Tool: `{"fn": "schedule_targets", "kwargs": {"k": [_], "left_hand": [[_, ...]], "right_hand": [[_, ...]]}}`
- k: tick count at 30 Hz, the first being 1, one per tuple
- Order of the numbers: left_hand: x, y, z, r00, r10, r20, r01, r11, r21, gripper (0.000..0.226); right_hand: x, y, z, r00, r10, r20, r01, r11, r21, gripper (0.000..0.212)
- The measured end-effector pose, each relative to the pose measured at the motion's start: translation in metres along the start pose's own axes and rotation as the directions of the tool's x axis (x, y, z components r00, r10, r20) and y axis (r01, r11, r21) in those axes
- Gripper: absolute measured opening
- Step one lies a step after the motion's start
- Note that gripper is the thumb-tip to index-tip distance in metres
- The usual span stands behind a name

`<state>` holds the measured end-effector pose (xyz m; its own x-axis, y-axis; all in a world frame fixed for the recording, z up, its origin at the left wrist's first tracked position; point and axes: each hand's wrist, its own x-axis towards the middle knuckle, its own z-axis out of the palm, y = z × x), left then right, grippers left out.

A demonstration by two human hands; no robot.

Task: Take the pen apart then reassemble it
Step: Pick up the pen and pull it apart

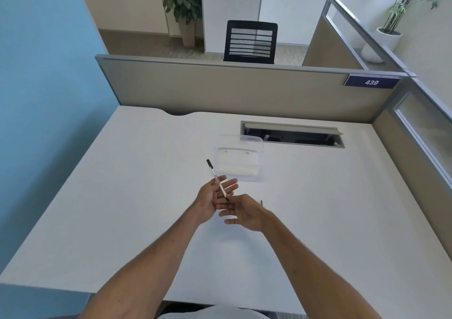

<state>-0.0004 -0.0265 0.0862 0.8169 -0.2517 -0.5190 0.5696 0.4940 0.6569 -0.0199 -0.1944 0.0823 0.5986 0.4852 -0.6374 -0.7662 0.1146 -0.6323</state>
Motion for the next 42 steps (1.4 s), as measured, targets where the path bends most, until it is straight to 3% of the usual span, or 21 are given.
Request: {"fn": "schedule_targets", "kwargs": {"k": [3, 6, 15, 18, 24, 29, 42], "left_hand": [[0.003, 0.006, -0.001, 1.0, -0.007, 0.022, 0.007, 1.0, 0.012, 0.035], [0.009, 0.013, -0.002, 0.999, 0.034, -0.027, -0.033, 0.999, 0.031, 0.028], [0.022, 0.014, 0.011, 0.973, 0.127, -0.193, -0.108, 0.988, 0.106, 0.02], [0.023, 0.014, 0.011, 0.979, 0.103, -0.178, -0.093, 0.994, 0.064, 0.02], [0.019, 0.01, 0.005, 0.993, 0.072, -0.093, -0.073, 0.997, -0.004, 0.027], [0.017, 0.005, 0.003, 0.995, 0.047, -0.083, -0.047, 0.999, 0.004, 0.03], [0.006, 0.007, 0.014, 0.996, -0.034, -0.078, 0.035, 0.999, 0.008, 0.034]], "right_hand": [[0.002, -0.002, 0.001, 1.0, -0.024, -0.02, 0.023, 0.999, -0.031, 0.034], [0.002, -0.003, 0.004, 0.986, -0.132, -0.105, 0.113, 0.979, -0.167, 0.035], [0.005, -0.013, 0.001, 0.888, -0.409, -0.211, 0.238, 0.801, -0.55, 0.035], [0.0, -0.017, 0.002, 0.908, -0.355, -0.224, 0.208, 0.844, -0.495, 0.039], [0.0, -0.015, -0.002, 0.957, -0.145, -0.251, 0.088, 0.97, -0.224, 0.054], [0.0, -0.009, -0.001, 0.956, -0.128, -0.262, 0.07, 0.973, -0.219, 0.039], [0.0, -0.011, 0.019, 0.979, -0.098, -0.177, 0.084, 0.993, -0.085, 0.037]]}}
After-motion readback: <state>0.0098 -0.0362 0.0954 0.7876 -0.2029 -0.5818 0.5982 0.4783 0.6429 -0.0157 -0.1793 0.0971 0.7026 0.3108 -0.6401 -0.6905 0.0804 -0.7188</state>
